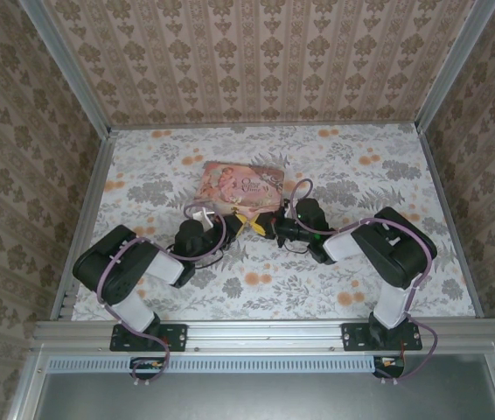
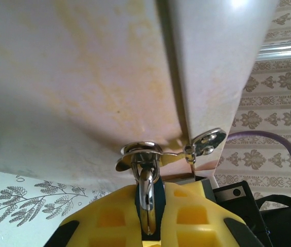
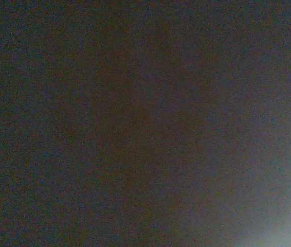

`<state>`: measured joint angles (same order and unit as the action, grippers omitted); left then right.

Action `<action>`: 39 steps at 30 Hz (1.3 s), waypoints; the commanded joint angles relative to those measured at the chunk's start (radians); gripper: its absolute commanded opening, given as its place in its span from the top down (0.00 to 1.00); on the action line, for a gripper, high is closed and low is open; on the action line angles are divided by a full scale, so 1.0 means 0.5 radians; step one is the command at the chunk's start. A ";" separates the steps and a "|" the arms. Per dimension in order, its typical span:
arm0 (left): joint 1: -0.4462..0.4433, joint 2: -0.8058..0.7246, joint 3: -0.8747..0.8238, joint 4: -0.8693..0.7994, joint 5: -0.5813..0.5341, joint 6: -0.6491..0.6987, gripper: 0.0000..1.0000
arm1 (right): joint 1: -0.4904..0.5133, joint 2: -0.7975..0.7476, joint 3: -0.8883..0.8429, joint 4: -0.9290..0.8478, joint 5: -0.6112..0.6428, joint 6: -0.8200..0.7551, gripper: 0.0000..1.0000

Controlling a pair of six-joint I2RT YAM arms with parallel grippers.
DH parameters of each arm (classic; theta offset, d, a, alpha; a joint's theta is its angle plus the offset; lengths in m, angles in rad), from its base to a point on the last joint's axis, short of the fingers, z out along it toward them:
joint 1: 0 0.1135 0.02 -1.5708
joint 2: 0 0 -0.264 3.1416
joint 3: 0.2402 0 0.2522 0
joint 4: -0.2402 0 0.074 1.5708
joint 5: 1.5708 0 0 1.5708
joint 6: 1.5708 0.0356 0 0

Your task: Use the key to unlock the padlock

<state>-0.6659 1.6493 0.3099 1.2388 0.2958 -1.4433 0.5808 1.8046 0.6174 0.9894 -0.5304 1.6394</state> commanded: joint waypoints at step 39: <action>-0.160 0.161 0.052 0.103 0.618 -0.043 1.00 | 0.155 0.234 0.170 0.644 0.263 -0.061 0.99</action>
<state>-0.6598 1.7191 0.3229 1.2209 0.2226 -1.4563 0.6331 1.9461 0.6559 1.1046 -0.4026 1.6047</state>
